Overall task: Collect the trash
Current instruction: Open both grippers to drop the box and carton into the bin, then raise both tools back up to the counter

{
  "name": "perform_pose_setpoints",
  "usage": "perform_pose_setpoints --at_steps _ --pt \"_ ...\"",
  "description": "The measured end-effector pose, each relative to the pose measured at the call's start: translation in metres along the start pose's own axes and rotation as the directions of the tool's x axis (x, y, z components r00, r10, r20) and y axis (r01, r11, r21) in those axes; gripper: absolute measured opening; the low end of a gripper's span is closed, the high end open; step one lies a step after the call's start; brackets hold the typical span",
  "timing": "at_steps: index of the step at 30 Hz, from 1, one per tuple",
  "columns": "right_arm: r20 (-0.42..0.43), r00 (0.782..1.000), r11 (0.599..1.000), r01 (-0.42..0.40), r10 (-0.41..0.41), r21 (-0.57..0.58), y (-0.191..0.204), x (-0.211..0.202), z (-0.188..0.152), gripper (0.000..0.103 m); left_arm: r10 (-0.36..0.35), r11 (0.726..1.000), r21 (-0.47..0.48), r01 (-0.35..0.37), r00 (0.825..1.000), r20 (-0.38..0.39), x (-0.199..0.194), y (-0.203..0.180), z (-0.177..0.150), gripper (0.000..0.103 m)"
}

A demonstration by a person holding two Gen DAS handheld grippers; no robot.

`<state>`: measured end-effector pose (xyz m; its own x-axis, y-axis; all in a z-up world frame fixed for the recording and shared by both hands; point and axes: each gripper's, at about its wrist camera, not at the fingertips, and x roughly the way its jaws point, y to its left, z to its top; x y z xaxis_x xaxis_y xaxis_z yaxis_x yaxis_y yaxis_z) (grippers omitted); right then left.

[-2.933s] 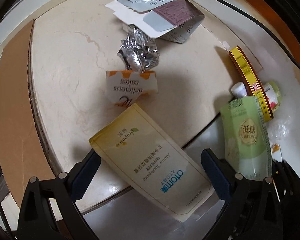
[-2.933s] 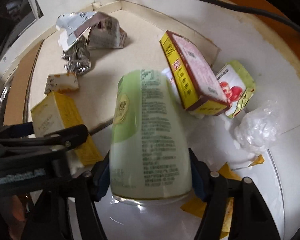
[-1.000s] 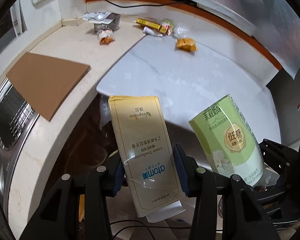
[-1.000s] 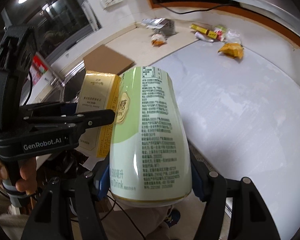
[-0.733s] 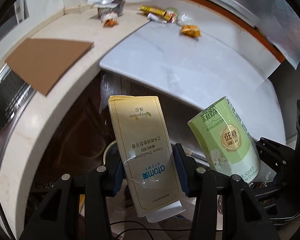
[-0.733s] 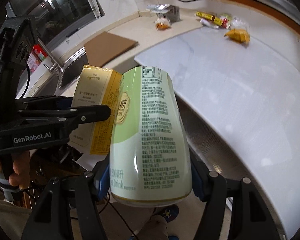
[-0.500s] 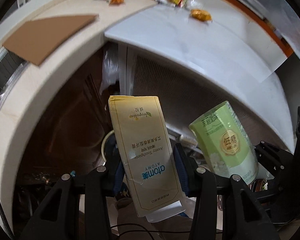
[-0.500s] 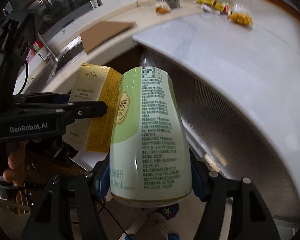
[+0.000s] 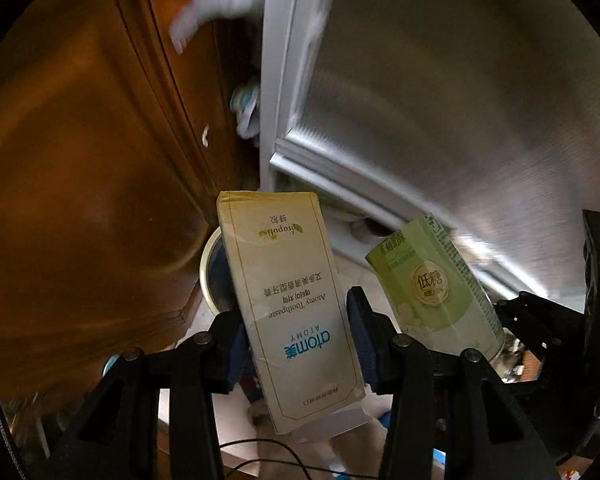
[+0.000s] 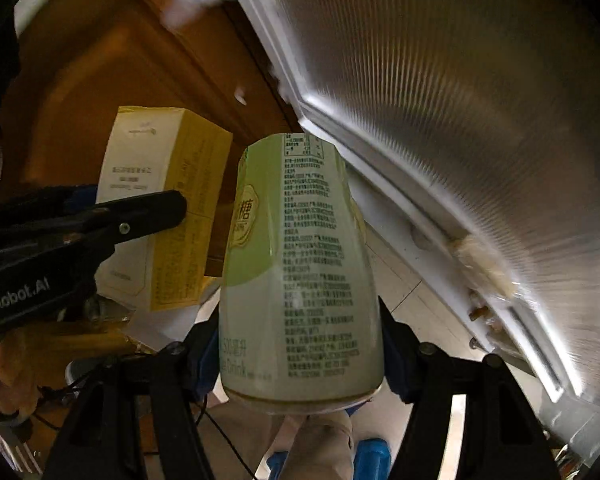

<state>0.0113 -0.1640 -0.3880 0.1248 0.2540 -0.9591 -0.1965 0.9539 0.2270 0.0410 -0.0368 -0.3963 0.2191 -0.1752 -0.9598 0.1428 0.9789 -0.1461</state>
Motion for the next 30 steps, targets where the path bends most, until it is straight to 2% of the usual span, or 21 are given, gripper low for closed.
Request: perform_pose_setpoints --at_steps 6,10,11,13,14,17,22,27,30 --pt "-0.035 0.999 0.999 0.016 -0.014 0.044 -0.010 0.080 0.025 0.066 0.039 0.997 0.061 -0.037 0.998 -0.042 0.072 0.021 0.014 0.049" --pt "-0.053 0.998 0.998 0.027 -0.024 0.051 -0.017 0.116 0.028 0.066 0.064 0.995 0.084 -0.057 0.995 -0.077 0.099 0.032 0.012 0.054" --pt "-0.058 0.998 0.998 0.030 -0.027 0.052 -0.018 0.125 0.029 0.066 0.070 0.994 0.087 -0.063 0.994 -0.079 0.101 0.034 0.011 0.057" --pt "-0.063 0.998 0.998 0.033 -0.030 0.049 -0.017 0.135 0.031 0.067 0.080 0.993 0.095 -0.072 0.994 -0.079 0.103 0.038 0.008 0.073" --pt "-0.067 0.997 0.998 0.032 -0.028 0.048 -0.016 0.140 0.033 0.067 0.082 0.992 0.098 -0.074 0.994 -0.076 0.104 0.040 0.007 0.074" --pt "-0.068 0.997 0.999 0.035 -0.033 0.029 -0.008 0.147 0.033 0.067 0.081 0.993 0.088 -0.074 0.994 -0.074 0.102 0.048 0.006 0.078" --pt "-0.038 0.998 0.999 0.047 -0.046 0.009 -0.006 0.147 0.030 0.068 0.082 0.994 0.084 -0.076 0.995 -0.063 0.091 0.056 0.002 0.079" --pt "-0.007 0.999 0.999 0.046 -0.046 -0.025 -0.001 0.136 0.022 0.071 0.078 0.995 0.072 -0.074 0.995 -0.059 0.089 0.060 0.012 0.079" --pt "-0.007 0.999 0.998 0.054 -0.054 -0.033 0.012 0.139 0.031 0.071 0.070 0.996 0.060 -0.067 0.996 -0.061 0.083 0.058 0.015 0.080"
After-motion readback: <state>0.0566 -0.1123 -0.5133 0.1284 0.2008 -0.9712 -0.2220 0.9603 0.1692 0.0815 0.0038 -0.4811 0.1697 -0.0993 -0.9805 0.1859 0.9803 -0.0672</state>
